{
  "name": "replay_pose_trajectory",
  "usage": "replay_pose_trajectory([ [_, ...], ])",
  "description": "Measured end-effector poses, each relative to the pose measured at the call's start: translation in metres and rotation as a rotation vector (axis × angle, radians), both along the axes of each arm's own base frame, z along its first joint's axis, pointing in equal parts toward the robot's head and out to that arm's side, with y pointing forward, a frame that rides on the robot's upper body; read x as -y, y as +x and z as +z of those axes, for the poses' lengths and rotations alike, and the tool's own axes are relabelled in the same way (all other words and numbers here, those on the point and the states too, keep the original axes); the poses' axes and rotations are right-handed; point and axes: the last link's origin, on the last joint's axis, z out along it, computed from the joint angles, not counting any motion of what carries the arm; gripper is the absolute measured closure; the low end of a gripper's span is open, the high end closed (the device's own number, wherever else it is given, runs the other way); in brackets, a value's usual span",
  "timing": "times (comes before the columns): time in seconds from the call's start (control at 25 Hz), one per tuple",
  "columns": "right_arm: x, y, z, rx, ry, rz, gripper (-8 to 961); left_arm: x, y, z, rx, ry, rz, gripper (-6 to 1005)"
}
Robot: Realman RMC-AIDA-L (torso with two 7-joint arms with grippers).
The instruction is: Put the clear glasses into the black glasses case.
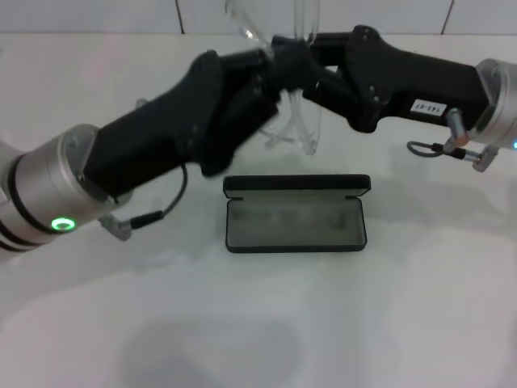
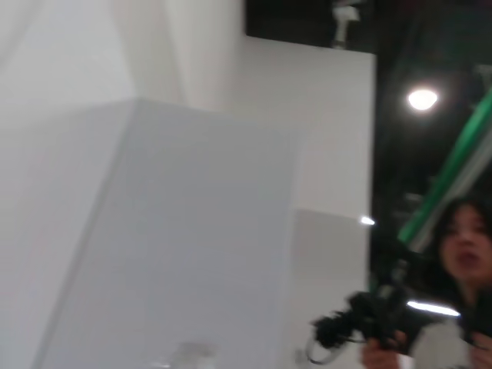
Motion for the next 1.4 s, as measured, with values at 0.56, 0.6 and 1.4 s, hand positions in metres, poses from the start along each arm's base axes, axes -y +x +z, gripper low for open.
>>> replay_pose_trajectory([
  [0.56, -0.001, -0.005, -0.007, 0.037, -0.012, 0.019, 747, -0.010, -0.013, -0.003, -0.017, 0.015, 0.126, 944],
  [0.6, -0.002, -0.005, -0.007, 0.037, -0.011, 0.017, 746, -0.010, -0.013, -0.003, -0.019, 0.015, 0.126, 944],
  [1.4, -0.004, 0.005, -0.006, 0.036, 0.020, -0.032, 739, -0.003, -0.018, -0.008, -0.035, -0.011, 0.125, 944],
])
